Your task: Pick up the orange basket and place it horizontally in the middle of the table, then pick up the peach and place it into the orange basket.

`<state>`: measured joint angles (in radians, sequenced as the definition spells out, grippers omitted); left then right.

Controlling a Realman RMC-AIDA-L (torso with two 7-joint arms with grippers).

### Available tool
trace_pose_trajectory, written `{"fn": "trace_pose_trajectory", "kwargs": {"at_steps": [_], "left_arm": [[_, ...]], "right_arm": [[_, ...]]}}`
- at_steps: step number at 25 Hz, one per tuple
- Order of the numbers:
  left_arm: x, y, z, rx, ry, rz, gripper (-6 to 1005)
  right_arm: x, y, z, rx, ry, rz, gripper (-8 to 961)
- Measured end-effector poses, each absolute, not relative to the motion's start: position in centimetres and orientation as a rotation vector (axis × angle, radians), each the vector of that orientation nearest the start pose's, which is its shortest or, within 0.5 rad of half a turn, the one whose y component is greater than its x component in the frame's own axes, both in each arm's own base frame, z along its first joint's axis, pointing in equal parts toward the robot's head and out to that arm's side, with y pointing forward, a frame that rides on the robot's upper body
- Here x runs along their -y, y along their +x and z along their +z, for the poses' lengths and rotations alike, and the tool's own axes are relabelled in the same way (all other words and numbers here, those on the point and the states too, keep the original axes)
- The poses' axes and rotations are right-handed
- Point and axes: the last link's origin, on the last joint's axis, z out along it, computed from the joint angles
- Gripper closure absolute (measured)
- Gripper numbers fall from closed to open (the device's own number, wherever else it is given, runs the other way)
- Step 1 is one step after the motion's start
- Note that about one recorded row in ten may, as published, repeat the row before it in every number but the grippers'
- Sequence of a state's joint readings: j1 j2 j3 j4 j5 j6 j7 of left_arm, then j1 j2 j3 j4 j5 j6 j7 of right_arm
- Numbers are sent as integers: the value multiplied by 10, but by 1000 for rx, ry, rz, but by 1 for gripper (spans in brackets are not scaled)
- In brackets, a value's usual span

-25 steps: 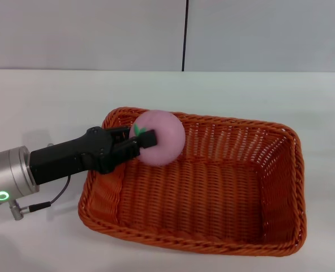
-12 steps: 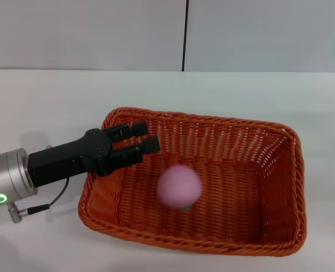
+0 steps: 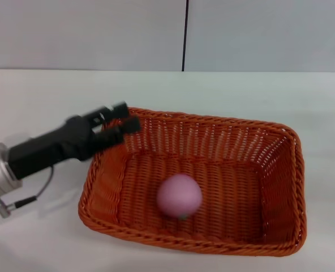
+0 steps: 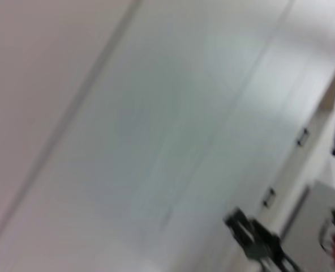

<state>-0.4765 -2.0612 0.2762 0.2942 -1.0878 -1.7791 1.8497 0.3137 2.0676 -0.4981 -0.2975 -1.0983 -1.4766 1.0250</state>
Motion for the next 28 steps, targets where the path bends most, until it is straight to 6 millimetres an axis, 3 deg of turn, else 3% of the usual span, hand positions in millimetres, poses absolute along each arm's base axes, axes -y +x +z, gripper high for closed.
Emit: {"fn": "trace_pose_trajectory", "kwargs": {"at_steps": [5,6,7,11,16,18,28], "left_arm": [[-267,-290,22,801,-2124,-1499,312],[-267,-290,22,801,-2124,-1499,312],[-260,-299,33,743,-1943,-1549,313],[-246,-318,50,667,-1664,-1546,314],[-234,-330,58,614,-1493,-1507,315],[-222,-341,65,564,-1294,-1447,315],[-219,-347,71,552,-1192,-1431,316]], "right_arm": [[-294,347,71,-744,-1537,1250,547],[-294,347,71,-744,-1536,1250,547],[-294,347,71,-745,-1535,1251,547],[-292,349,74,-745,-1515,1249,547],[-289,355,80,-744,-1469,1248,547],[-288,357,82,-747,-1444,1250,547],[-286,363,83,-770,-1382,1253,547]]}}
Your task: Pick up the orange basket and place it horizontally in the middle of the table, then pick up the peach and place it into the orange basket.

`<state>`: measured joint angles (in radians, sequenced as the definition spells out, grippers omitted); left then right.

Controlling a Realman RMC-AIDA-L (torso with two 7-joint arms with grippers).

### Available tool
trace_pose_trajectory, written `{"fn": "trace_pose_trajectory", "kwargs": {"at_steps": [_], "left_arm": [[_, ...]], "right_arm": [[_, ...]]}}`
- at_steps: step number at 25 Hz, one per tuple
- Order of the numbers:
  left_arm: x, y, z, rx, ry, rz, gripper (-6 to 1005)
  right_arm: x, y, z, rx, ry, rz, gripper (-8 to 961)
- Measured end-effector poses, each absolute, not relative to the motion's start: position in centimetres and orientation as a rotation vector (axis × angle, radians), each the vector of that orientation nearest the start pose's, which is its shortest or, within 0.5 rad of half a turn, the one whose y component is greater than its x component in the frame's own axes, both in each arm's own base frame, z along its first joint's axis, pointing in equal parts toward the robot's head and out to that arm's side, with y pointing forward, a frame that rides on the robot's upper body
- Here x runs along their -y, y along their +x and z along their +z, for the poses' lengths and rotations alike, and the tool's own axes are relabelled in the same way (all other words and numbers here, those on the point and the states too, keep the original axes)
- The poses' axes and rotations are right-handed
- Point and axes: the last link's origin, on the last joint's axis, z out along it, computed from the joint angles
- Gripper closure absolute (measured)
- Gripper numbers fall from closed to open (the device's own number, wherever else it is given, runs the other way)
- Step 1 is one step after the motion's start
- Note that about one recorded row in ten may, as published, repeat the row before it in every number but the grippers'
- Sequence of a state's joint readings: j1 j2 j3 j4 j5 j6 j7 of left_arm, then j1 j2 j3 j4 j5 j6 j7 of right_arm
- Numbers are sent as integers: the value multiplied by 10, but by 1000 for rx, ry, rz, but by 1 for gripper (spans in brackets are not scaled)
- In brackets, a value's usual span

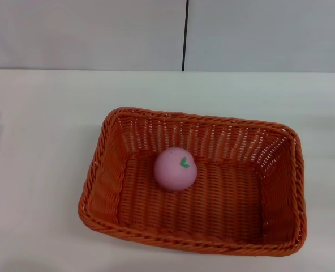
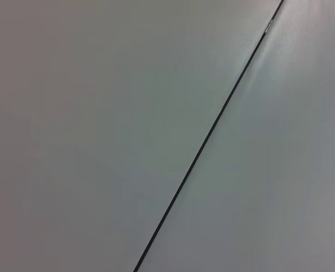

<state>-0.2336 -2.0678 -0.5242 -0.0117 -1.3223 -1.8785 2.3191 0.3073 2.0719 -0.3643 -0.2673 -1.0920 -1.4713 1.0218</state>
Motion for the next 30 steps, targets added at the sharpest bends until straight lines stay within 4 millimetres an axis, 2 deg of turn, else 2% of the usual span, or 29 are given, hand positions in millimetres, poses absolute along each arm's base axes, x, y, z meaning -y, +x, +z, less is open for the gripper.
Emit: {"fn": "trace_pose_trajectory", "kwargs": {"at_steps": [30], "left_arm": [[-219,-346,70,561,-1175,-1447,318]], "right_arm": [[-284,367,82,-790,-1363,1240,547]]}}
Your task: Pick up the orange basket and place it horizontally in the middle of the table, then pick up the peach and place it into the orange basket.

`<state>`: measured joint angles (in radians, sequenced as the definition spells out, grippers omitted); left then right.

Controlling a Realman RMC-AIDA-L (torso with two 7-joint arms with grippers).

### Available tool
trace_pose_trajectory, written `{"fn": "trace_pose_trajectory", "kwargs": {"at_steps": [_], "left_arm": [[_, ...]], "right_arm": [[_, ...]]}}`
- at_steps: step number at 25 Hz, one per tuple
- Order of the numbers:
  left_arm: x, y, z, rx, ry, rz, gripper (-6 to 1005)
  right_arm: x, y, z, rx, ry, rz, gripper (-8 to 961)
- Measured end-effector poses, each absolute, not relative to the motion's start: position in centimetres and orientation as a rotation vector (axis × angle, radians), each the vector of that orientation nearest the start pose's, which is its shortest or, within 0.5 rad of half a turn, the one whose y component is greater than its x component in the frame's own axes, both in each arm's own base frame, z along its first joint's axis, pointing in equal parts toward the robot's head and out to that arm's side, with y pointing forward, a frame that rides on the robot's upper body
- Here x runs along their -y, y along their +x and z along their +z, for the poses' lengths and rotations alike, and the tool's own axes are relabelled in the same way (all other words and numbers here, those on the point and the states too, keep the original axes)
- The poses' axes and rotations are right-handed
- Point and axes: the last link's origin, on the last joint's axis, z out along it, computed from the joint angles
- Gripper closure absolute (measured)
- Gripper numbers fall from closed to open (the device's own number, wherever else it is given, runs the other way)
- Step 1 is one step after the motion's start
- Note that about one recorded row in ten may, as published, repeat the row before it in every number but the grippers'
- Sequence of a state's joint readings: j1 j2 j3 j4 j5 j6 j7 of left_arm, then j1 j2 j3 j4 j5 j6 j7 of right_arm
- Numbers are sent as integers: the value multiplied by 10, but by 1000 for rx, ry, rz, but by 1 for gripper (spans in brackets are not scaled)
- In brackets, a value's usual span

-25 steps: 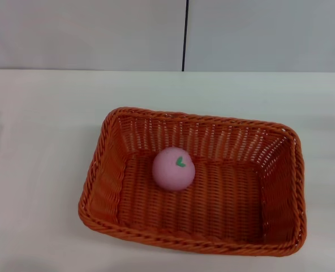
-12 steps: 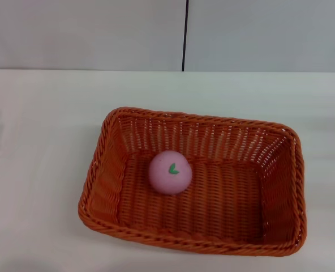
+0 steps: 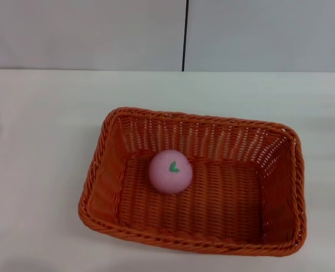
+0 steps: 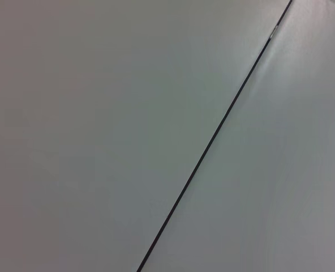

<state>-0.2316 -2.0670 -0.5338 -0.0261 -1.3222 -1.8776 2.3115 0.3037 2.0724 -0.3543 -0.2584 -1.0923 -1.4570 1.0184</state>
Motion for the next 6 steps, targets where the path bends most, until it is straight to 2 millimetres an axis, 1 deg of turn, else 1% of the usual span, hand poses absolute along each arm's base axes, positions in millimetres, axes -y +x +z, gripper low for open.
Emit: {"fn": "trace_pose_trajectory", "kwargs": {"at_steps": [6], "left_arm": [[-219,-346,70,562,-1174,-1447,318]], "right_arm": [[-284,367,81,-791,-1363,1240,547]]}}
